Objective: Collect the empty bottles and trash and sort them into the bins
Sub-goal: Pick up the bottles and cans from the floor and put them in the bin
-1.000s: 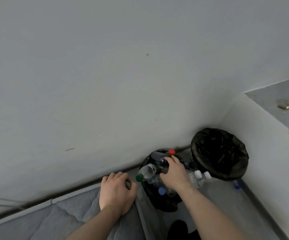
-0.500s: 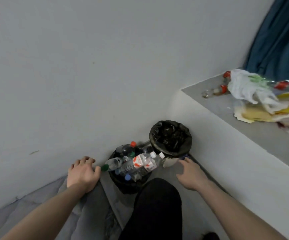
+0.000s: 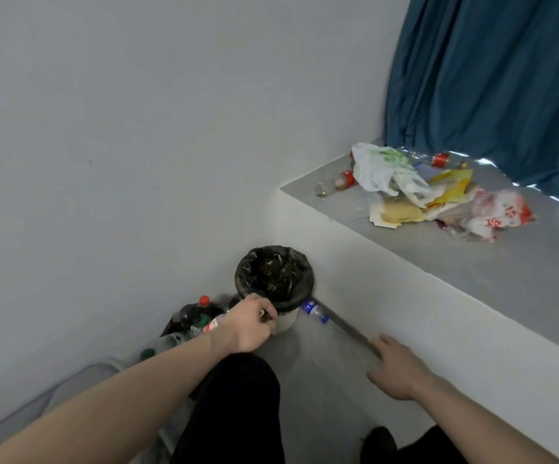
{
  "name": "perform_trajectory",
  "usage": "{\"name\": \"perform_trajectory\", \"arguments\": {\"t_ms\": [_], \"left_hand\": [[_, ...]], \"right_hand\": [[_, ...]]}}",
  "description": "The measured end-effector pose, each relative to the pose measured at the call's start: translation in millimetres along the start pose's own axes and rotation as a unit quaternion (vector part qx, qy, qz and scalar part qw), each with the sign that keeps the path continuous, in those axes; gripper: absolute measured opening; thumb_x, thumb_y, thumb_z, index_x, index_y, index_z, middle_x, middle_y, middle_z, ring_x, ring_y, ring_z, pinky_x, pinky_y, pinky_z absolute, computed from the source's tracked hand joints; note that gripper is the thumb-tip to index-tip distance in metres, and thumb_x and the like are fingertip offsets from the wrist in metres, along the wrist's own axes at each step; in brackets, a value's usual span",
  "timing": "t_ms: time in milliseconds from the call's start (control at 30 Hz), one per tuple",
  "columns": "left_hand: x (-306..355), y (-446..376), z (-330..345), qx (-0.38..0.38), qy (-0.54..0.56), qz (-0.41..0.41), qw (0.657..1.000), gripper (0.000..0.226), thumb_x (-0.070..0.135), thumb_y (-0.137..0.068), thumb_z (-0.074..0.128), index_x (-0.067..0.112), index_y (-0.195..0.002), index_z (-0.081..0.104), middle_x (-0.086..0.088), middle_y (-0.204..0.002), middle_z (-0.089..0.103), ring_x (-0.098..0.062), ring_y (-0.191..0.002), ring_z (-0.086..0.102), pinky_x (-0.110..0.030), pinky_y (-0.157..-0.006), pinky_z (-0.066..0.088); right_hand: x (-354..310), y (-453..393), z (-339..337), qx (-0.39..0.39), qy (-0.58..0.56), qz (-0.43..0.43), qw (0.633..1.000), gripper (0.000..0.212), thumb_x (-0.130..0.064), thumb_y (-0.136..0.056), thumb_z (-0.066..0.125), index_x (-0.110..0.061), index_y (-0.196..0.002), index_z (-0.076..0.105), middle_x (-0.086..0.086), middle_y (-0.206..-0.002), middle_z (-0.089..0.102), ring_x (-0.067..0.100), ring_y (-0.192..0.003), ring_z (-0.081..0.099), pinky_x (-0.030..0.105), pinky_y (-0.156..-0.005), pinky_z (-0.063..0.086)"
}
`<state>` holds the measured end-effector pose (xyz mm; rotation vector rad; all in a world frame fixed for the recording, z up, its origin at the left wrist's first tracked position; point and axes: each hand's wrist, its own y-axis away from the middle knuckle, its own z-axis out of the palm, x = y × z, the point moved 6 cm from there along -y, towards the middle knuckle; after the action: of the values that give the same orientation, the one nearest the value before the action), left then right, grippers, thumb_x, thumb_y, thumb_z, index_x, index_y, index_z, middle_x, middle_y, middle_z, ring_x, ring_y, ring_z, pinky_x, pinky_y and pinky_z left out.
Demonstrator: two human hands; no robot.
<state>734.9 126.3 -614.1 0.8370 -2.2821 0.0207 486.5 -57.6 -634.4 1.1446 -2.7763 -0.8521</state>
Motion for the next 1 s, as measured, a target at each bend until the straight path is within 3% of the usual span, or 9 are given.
{"name": "perform_trajectory", "arguments": {"t_ms": [67, 167, 233, 333, 500, 767, 900, 1000], "left_hand": [[20.2, -21.1, 30.2, -0.049, -0.034, 0.007, 0.998, 0.016, 0.026, -0.087, 0.065, 0.03, -0.102, 0.069, 0.007, -0.12, 0.054, -0.012, -0.111, 0.058, -0.013, -0.091, 0.036], [39.9, -48.6, 77.5, -0.129, -0.096, 0.02, 0.987, 0.042, 0.023, -0.087, 0.062, 0.024, -0.129, 0.063, 0.001, -0.134, 0.05, -0.016, -0.124, 0.052, -0.016, -0.099, 0.035], [42.9, -66.7, 108.7, -0.174, -0.132, 0.018, 0.976, 0.047, 0.027, -0.088, 0.06, 0.022, -0.135, 0.057, -0.004, -0.138, 0.049, -0.021, -0.129, 0.05, -0.025, -0.109, 0.038], [30.1, -104.0, 155.6, -0.22, -0.167, 0.004, 0.961, 0.052, 0.035, -0.086, 0.051, 0.023, -0.136, 0.054, -0.005, -0.138, 0.05, -0.027, -0.132, 0.049, -0.039, -0.11, 0.042], [-12.9, -164.5, 222.5, -0.264, -0.196, -0.054, 0.943, 0.059, 0.032, -0.091, 0.05, 0.023, -0.148, 0.041, -0.007, -0.15, 0.041, -0.029, -0.137, 0.043, -0.043, -0.114, 0.038], [-67.6, -280.7, 326.7, -0.261, -0.149, -0.118, 0.946, 0.074, 0.033, -0.095, 0.06, 0.029, -0.158, 0.021, -0.01, -0.156, 0.034, -0.031, -0.139, 0.044, -0.042, -0.113, 0.04], [-82.1, -332.9, 368.6, -0.234, -0.117, -0.139, 0.955, 0.073, 0.027, -0.093, 0.062, 0.019, -0.157, 0.028, -0.015, -0.158, 0.032, -0.037, -0.14, 0.041, -0.046, -0.113, 0.04], [-100.6, -365.3, 394.5, -0.207, -0.057, -0.172, 0.962, 0.083, 0.026, -0.085, 0.065, 0.031, -0.158, 0.025, -0.015, -0.157, 0.036, -0.039, -0.138, 0.045, -0.047, -0.111, 0.042]], "right_hand": [[17.2, -6.8, 5.5, -0.007, -0.012, 0.012, 1.0, 0.075, -0.044, -0.088, 0.059, -0.023, -0.155, 0.033, 0.007, -0.158, 0.033, 0.026, -0.144, 0.037, 0.03, -0.118, 0.03], [34.7, -24.1, 13.3, -0.027, -0.031, 0.023, 0.999, 0.077, -0.045, -0.086, 0.059, -0.023, -0.154, 0.033, 0.006, -0.157, 0.034, 0.026, -0.142, 0.039, 0.031, -0.117, 0.032], [39.6, -40.8, 18.3, -0.044, -0.051, 0.02, 0.998, 0.075, -0.043, -0.088, 0.06, -0.022, -0.155, 0.031, 0.006, -0.157, 0.032, 0.025, -0.142, 0.038, 0.03, -0.117, 0.031], [51.5, -74.9, 27.0, -0.046, -0.075, 0.021, 0.996, 0.078, -0.045, -0.087, 0.06, -0.024, -0.155, 0.03, 0.003, -0.16, 0.029, 0.024, -0.142, 0.038, 0.031, -0.116, 0.033], [80.7, -139.7, 42.6, -0.062, -0.102, 0.028, 0.993, 0.081, -0.046, -0.085, 0.059, -0.024, -0.156, 0.028, 0.001, -0.162, 0.025, 0.022, -0.144, 0.036, 0.034, -0.117, 0.033], [123.2, -233.7, 83.5, -0.065, -0.079, 0.039, 0.994, 0.078, -0.04, -0.091, 0.058, -0.028, -0.158, 0.019, -0.001, -0.163, 0.018, 0.026, -0.148, 0.027, 0.033, -0.118, 0.029], [140.4, -260.4, 106.7, -0.058, -0.083, 0.031, 0.994, 0.076, -0.04, -0.092, 0.057, -0.033, -0.157, 0.019, -0.005, -0.163, 0.018, 0.02, -0.148, 0.025, 0.033, -0.118, 0.032], [153.8, -272.6, 123.7, -0.056, -0.087, 0.031, 0.994, 0.074, -0.036, -0.093, 0.056, -0.035, -0.158, 0.019, -0.008, -0.164, 0.017, 0.018, -0.148, 0.026, 0.031, -0.118, 0.031]]}}
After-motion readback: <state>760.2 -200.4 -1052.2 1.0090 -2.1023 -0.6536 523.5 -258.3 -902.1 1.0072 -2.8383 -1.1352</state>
